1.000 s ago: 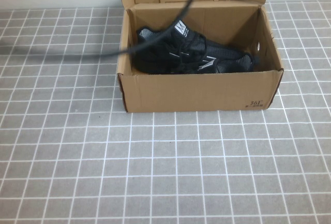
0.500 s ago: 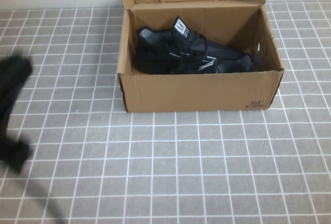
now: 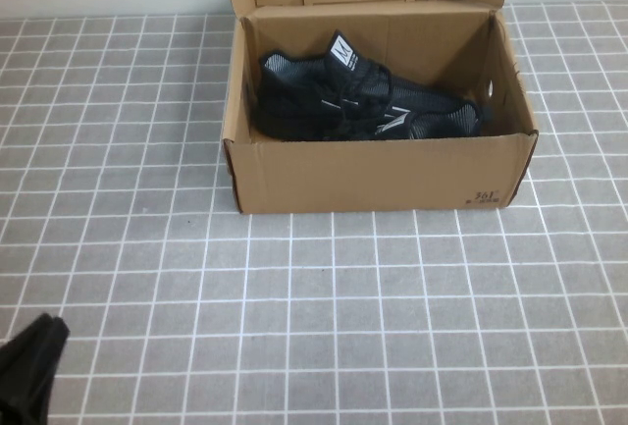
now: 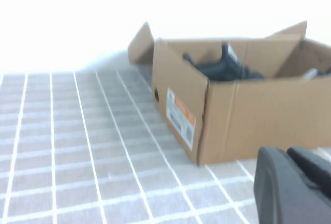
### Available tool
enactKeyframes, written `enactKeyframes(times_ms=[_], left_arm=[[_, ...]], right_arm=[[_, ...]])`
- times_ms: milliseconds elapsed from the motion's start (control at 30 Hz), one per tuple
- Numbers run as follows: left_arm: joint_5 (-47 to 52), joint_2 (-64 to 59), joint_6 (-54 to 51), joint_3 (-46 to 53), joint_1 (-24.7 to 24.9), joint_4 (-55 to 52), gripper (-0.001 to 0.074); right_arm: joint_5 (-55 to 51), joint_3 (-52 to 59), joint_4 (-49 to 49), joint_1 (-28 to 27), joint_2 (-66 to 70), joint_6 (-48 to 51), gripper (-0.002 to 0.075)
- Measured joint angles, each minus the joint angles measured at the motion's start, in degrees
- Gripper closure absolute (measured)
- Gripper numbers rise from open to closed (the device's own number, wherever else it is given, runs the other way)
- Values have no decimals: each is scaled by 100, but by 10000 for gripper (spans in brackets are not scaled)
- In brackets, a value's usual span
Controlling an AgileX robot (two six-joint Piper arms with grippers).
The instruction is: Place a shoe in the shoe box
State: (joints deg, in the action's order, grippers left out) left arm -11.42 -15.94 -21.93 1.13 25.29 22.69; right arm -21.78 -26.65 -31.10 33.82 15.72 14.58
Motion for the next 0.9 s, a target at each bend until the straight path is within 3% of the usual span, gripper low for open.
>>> enactKeyframes(times_ms=[333, 700, 900], left_arm=[[1092, 23, -29, 37, 0, 10, 736], [1437, 23, -43, 37, 0, 10, 736], [1447, 23, -43, 37, 0, 10, 736]], right_arm=[[435, 191, -367, 0, 0, 85, 742], [-835, 191, -380, 0, 0, 85, 742], [-640, 374, 504, -106, -33, 85, 742]])
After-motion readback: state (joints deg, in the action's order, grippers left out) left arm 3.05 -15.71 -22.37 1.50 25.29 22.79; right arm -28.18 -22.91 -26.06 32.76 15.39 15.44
